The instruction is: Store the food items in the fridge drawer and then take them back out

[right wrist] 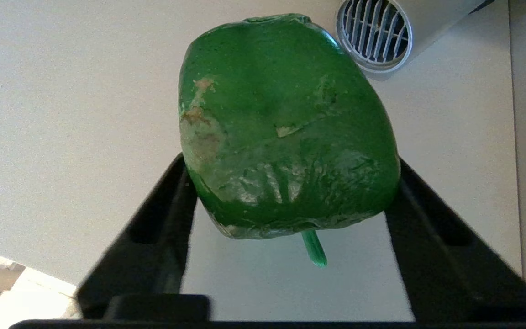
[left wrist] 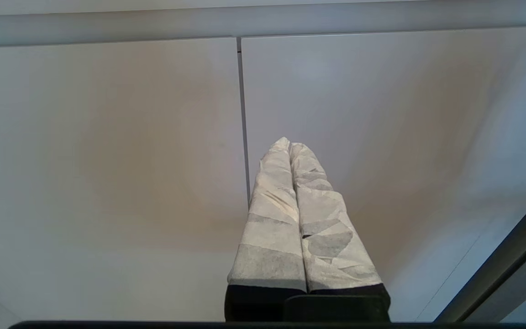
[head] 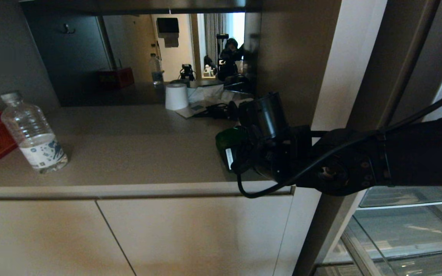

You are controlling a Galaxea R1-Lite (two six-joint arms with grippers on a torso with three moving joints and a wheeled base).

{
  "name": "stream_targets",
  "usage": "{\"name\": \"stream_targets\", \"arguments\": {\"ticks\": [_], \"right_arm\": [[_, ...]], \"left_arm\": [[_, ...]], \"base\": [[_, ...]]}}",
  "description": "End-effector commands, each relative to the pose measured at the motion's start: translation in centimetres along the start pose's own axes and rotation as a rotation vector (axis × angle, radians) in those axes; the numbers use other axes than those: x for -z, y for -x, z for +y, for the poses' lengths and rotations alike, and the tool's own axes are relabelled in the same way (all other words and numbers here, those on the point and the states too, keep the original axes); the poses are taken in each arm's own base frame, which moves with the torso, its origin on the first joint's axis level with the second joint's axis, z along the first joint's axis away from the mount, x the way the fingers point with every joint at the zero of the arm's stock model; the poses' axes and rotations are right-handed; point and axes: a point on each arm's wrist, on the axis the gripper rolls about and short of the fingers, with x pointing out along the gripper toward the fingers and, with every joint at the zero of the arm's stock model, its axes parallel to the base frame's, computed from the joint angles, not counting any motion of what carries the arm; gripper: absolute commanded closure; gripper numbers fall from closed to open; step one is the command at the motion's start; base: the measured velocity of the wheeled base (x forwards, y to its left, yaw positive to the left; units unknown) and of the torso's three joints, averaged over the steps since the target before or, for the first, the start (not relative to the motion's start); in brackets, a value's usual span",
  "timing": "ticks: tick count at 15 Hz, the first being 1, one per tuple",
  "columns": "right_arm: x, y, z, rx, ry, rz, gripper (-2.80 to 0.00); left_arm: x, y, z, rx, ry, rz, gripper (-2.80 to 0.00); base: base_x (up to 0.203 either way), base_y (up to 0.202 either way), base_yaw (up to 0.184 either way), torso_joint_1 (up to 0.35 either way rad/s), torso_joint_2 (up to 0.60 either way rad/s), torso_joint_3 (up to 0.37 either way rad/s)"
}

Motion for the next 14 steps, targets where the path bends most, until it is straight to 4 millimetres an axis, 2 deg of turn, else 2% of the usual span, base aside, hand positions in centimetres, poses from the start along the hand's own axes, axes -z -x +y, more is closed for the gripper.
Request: {"name": "stream_targets", "arguments": {"ticks": [1,5,9,11,13,14], "right_arm": [[0.0,0.2,-0.1,0.002,0.001,-0.001,-2.80],[0.3,0.4,0.0,0.004,0.009,0.010,-2.80],[-0.2,1.1,0.2,0.004,0.006,-0.010,-2.80],[-1.2,2.5,0.1,0.019,-0.003,-0.044,-2.80],[-2.1,5.1,0.3,-0.008,-0.011,-0.078,-2.80],[-1.8,6.1,0.5,-0.025,-0.002,-0.075,-2.80]], "left_arm": [[0.3,-0.1,0.0,0.000,0.000,0.012,0.00],[0.3,-0.1,0.0,0.000,0.000,0.012,0.00],[0.3,-0.1,0.0,0.000,0.000,0.012,0.00],[0.3,-0.1,0.0,0.000,0.000,0.012,0.00],[0.3,-0.1,0.0,0.000,0.000,0.012,0.00],[0.3,-0.1,0.0,0.000,0.000,0.012,0.00]], "base": [[0.000,0.000,0.000,0.000,0.00,0.000],[0.000,0.000,0.000,0.000,0.00,0.000],[0.000,0.000,0.000,0.000,0.00,0.000],[0.000,0.000,0.000,0.000,0.00,0.000],[0.000,0.000,0.000,0.000,0.00,0.000],[0.000,0.000,0.000,0.000,0.00,0.000]]}}
